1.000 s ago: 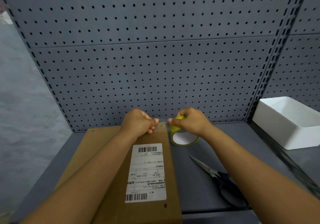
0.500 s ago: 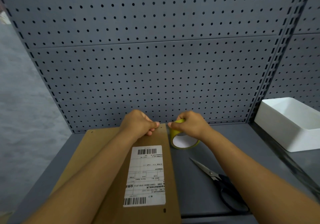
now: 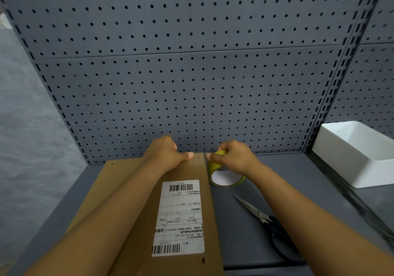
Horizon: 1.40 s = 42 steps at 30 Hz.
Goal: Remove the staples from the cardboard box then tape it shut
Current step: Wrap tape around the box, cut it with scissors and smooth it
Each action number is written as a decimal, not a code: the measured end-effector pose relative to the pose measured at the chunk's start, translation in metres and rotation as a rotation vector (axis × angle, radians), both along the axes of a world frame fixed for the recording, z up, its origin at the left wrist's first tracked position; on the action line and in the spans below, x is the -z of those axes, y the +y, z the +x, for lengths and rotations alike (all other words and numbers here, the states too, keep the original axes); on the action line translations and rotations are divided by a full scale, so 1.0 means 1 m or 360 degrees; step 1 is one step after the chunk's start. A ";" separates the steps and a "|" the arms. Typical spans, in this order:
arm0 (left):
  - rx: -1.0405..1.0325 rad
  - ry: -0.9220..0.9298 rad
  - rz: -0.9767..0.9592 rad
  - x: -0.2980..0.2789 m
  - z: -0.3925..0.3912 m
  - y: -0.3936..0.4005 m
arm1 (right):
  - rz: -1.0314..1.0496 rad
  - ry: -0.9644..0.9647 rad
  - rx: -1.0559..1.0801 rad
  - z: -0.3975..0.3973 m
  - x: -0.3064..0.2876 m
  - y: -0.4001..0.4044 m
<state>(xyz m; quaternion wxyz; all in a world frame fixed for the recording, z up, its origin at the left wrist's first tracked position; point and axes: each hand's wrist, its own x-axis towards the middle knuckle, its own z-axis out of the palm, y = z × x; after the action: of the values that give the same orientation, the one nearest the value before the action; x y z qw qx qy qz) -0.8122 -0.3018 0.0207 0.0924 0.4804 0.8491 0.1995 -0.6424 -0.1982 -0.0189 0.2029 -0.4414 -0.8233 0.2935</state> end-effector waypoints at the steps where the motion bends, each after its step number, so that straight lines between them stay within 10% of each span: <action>1: 0.0032 0.0018 0.0067 0.002 -0.001 -0.002 | 0.0003 0.0003 0.0001 0.000 0.000 -0.001; 5: 0.0549 0.0216 0.0400 0.014 0.010 -0.014 | -0.0001 0.0032 0.0009 0.000 -0.001 -0.003; 14: 0.1106 0.0359 -0.0240 0.020 0.011 -0.031 | 0.0023 0.0057 0.0054 0.000 0.001 -0.006; 24: 0.1131 0.0325 -0.0348 0.014 0.002 -0.030 | -0.0082 0.0191 -0.0004 0.008 -0.001 -0.011; 28: 0.0864 0.0414 0.0068 0.003 0.013 -0.018 | -0.0398 0.0505 0.0081 0.030 0.011 -0.005; 35: 0.0676 -0.0234 0.0033 0.015 0.012 -0.005 | -0.0993 0.1188 0.0189 0.027 0.034 -0.010; 42: 0.0698 -0.0236 0.0047 0.020 0.005 -0.004 | -0.0457 0.0552 -0.0049 0.042 0.008 0.015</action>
<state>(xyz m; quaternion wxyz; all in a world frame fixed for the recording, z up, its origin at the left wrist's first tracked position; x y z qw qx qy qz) -0.8069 -0.3061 0.0002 0.1887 0.6387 0.7122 0.2218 -0.6000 -0.1831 -0.0273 0.2720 -0.3961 -0.7325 0.4822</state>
